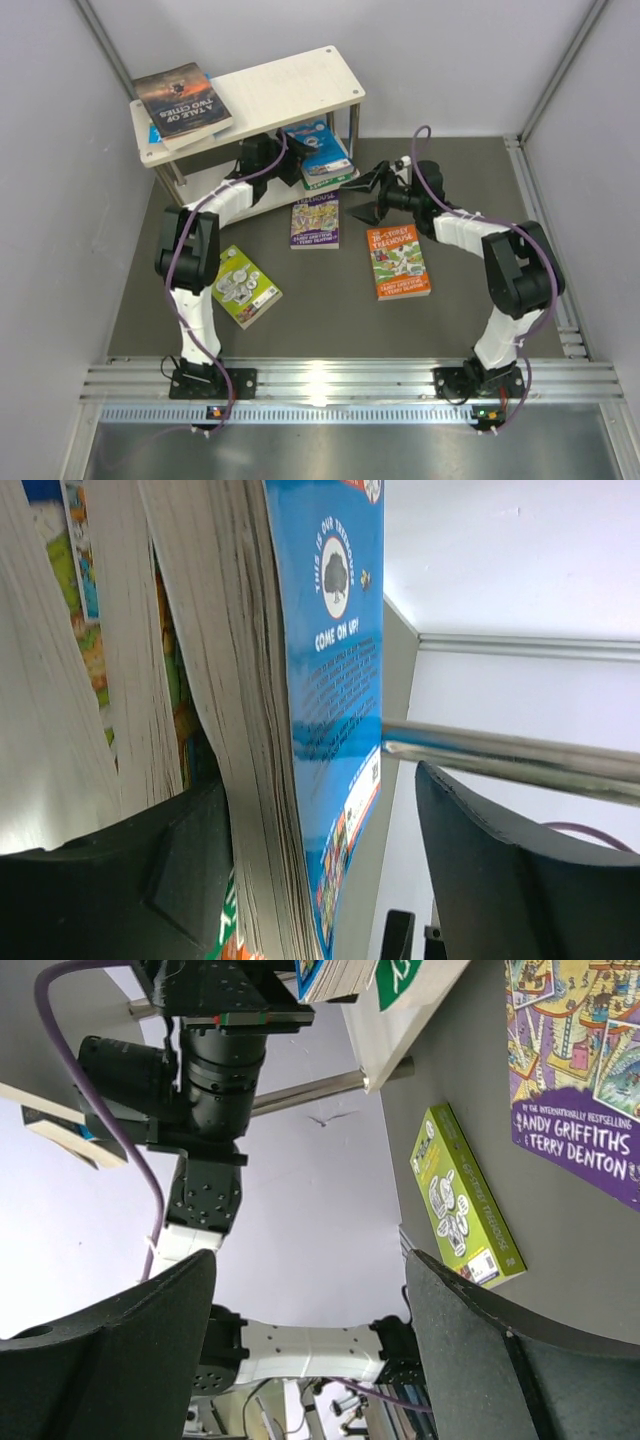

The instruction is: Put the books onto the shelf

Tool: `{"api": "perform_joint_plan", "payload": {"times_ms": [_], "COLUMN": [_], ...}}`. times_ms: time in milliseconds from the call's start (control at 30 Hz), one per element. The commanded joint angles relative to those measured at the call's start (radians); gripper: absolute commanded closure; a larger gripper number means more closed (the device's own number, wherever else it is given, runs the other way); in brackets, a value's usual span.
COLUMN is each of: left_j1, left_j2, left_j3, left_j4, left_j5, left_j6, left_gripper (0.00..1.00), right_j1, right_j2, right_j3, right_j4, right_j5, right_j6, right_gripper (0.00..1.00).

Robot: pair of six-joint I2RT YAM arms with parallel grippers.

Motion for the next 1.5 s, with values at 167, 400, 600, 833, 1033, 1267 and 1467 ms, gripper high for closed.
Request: {"api": "perform_joint_plan", "payload": {"times_ms": [167,400,600,833,1033,1267,1467], "left_j1": [-0.005,0.008,0.015,0.014,-0.027,-0.097,-0.1], "left_j2": [-0.12,-0.248,-0.347,-0.509,-0.595,-0.476,-0.332], "left_j3": [-0.071,-0.101,-0.123,-0.274,-0.514,-0.496,-0.421], "left_j4": [-0.318,-0.458,-0.584,-0.662,-0.473,-0.444,-0.446], "left_j5": [-0.109,-0.306,-0.381,-0.35,-0.261,-0.346,-0.375], "left_j6": [0.124,0.186,0.256,0.342,0.341,0.387,0.411], "left_gripper": [0.23,0.22,0.23,0.25,0.24,0.25,0.26], "right_j1": [-0.009,-0.009,0.008,0.037,0.039,0.039,0.039], "right_j2": [-0.082,-0.123,-0.163,-0.2,-0.107,0.073,0.208], "right_j3": [-0.038,-0.077,-0.038,-0.118,-0.077,0.106,0.202], "right_j4": [0.059,0.05,-0.114,-0.226,-0.339,-0.505,-0.562], "right_j5": [-0.006,-0.003,0.007,0.045,0.108,0.186,0.238], "right_j6": [-0.034,-0.049,-0.193,-0.307,-0.402,-0.518,-0.558], "right_gripper": [0.24,0.24,0.24,0.23,0.24,0.25,0.26]}}
